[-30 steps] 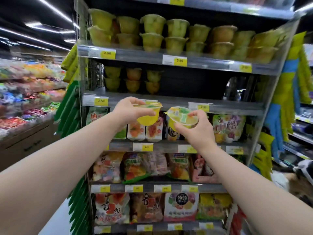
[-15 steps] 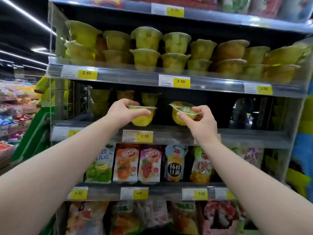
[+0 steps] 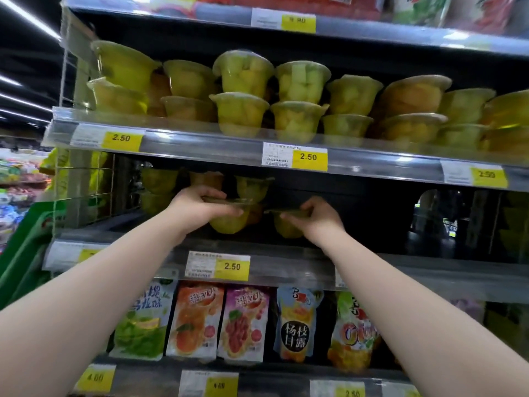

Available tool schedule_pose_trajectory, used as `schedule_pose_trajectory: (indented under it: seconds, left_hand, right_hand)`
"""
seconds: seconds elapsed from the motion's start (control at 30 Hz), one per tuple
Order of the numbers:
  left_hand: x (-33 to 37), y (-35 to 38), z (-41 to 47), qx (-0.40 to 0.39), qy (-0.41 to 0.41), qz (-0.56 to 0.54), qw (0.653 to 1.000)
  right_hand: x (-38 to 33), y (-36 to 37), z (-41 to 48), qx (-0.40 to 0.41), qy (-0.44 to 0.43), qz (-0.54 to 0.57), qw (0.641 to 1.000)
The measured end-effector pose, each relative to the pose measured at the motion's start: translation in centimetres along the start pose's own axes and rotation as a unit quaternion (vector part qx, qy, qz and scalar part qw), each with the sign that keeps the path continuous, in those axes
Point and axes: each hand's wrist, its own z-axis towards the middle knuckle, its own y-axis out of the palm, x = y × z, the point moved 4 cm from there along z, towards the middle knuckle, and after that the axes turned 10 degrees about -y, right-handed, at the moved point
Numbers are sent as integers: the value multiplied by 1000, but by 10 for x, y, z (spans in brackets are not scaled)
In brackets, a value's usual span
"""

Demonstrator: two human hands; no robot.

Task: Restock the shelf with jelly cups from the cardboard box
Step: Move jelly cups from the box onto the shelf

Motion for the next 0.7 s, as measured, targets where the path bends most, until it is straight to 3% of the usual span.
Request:
schedule_pose_trajectory:
  seconds: [0.17,0.27,0.33,0.37,0.5,0.7]
  left_hand:
    - [1,1,-2,-22,6,-13,1000]
    - [4,5,-7,-55,10,-41,998]
    - [9,9,-10,-73,29,-59,995]
    - [13,12,-13,-82,38,-69,993]
    - [31,31,-28,-127,68,-93,985]
    - [51,53,-44,-177,103,-94,974]
  right_hand:
    - [-1,3,-2,-42,3,-68,997]
    - [-5,-6,-18,49,-65,-96,992]
    - [-13,-13,-35,120,-148,-12,982]
    - [-16,-13,-42,110,-164,39,979]
    - [-24,-2,-63,-1,-139,154,978]
    - [-15,-16,-68,28,-96,230,968]
